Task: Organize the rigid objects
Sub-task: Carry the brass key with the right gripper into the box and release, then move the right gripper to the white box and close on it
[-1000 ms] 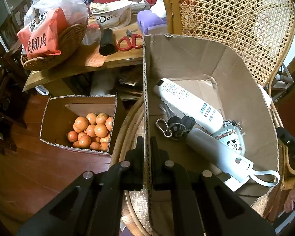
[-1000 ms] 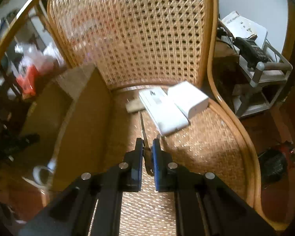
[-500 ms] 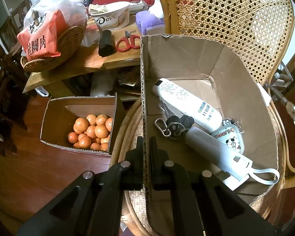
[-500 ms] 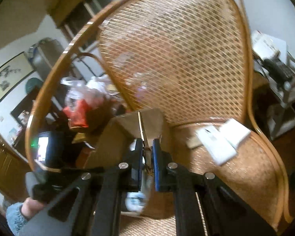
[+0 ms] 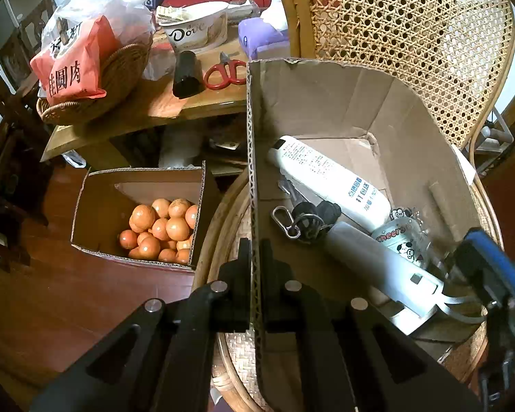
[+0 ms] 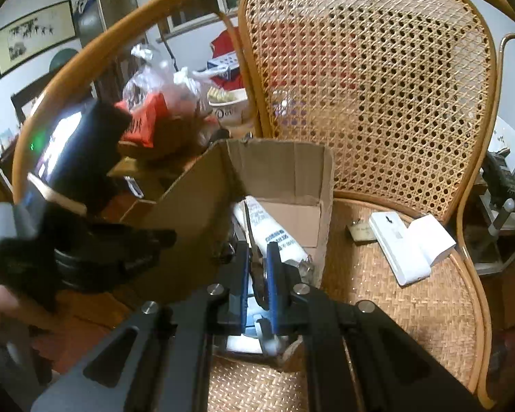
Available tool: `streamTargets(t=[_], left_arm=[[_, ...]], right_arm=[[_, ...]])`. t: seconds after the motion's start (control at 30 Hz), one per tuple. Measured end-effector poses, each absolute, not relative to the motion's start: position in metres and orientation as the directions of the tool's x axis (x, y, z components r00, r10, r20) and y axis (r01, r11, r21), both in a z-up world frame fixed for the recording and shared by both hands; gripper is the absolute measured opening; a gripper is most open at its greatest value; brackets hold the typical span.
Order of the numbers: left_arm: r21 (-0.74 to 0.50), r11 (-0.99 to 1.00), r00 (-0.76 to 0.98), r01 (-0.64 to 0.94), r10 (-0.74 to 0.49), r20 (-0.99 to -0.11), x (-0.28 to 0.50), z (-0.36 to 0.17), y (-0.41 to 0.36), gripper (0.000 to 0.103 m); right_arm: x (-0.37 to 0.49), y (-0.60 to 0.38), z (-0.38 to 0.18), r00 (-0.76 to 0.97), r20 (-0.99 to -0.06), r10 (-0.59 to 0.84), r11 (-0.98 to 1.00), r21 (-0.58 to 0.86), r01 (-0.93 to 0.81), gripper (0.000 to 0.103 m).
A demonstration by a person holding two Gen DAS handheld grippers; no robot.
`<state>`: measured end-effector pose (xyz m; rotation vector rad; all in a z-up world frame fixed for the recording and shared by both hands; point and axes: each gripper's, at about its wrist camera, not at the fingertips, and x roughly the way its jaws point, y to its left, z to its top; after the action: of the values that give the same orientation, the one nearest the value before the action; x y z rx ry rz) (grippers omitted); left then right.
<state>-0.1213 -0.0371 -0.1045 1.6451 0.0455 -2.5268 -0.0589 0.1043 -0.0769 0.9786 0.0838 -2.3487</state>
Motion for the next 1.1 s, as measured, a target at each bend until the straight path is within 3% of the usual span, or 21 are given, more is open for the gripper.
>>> streamTargets(t=[0.57,0.63,0.7,0.87,1.0,1.1], left_arm=[[0.053,-0.992,-0.394,0.116,-0.095,-0.914,-0.122,-0.105,-0.035,0.005],[0.053,-0.992,-0.394,0.114,-0.094,-0.914,-0.122,-0.105,-0.035,0.005],[0.053,-0.992,-0.389,0.115,-0.094,-0.916,-0.123,-0.107,-0.035,0.005],[0.046,-0.992,-0.382,0.121,-0.089,-0.920,-0.124,-0.109,-0.037,0.005],[0.048,-0.992,-0.385,0.119,-0.091,-0.918,-0.124,-0.109,-0.037,0.005],[0.046,-0.992,-0.386,0.118,-0.088,-0.918,-0.123,-0.109,-0.037,0.005]], right_arm=[[-0.062,0.122,-0.065,-0.542,-0.671,-0.505,-0.828,0.200,0.524,0.014],[-0.066,0.134,-0.058,-0.554,-0.655,-0.514,-0.833,0.228,0.504,0.023],[-0.070,0.146,-0.053,-0.583,-0.638,-0.504,-0.848,0.236,0.475,0.049],[-0.079,0.171,-0.045,-0.679,-0.608,-0.413,-0.904,0.181,0.388,0.054],[-0.094,0.189,-0.050,-0.698,-0.611,-0.373,-0.926,0.196,0.324,0.086],[-0.111,0.206,-0.064,-0.675,-0.648,-0.353,-0.936,0.235,0.263,0.093]])
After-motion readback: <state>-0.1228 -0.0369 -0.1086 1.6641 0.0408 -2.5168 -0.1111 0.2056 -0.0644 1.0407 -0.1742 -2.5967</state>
